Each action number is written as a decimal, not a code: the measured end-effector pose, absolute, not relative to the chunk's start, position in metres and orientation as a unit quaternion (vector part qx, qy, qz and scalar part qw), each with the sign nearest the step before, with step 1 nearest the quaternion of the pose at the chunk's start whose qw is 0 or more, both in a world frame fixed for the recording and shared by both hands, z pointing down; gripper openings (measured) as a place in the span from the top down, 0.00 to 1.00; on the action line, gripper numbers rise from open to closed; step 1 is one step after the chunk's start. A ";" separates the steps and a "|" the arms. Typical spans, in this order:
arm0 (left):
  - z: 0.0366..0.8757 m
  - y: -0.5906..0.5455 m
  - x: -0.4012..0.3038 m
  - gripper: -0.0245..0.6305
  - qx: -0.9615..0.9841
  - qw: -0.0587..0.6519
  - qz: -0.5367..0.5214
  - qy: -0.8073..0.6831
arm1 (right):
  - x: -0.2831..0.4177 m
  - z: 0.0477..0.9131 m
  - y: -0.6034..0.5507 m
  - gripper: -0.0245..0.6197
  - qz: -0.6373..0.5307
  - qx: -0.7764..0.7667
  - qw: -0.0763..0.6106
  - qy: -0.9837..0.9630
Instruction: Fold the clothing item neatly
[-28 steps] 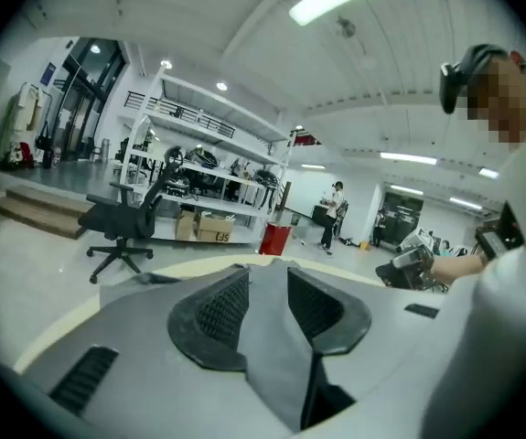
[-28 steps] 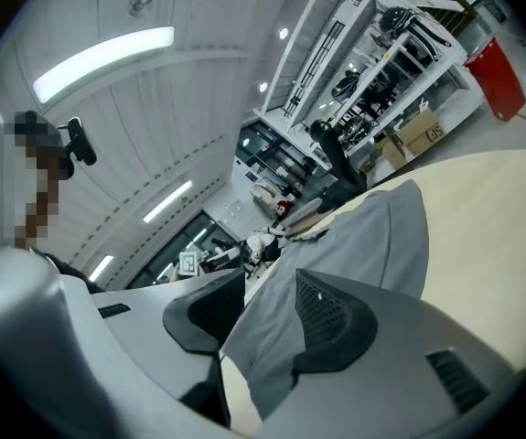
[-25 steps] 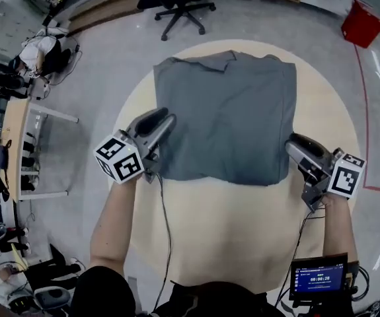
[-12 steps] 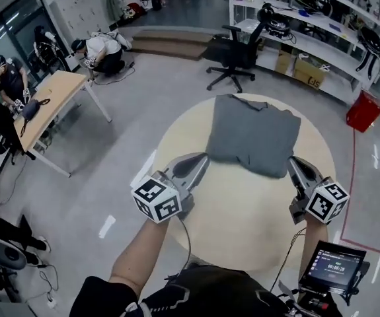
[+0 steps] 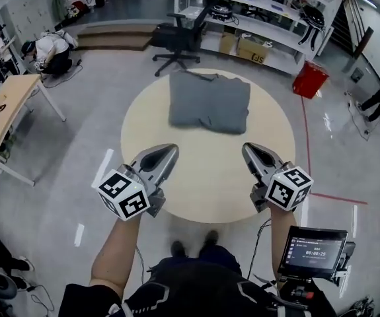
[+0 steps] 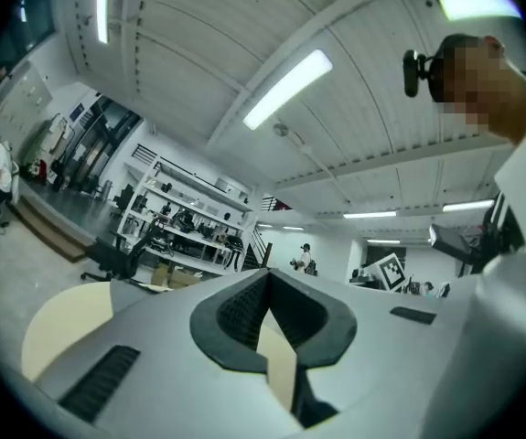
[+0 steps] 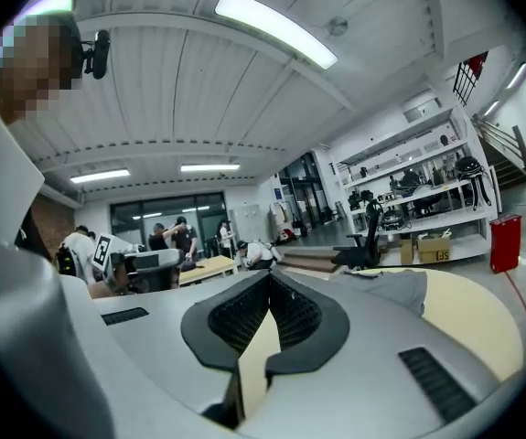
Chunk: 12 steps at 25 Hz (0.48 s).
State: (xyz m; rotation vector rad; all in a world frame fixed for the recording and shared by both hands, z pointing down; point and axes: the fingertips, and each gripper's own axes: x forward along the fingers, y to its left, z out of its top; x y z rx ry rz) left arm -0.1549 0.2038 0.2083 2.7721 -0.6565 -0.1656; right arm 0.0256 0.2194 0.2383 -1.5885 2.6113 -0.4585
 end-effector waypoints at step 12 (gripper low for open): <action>0.209 0.343 -0.124 0.96 0.952 0.102 -0.008 -0.289 | 0.046 0.224 0.358 0.95 -0.137 -0.491 0.040 0.860</action>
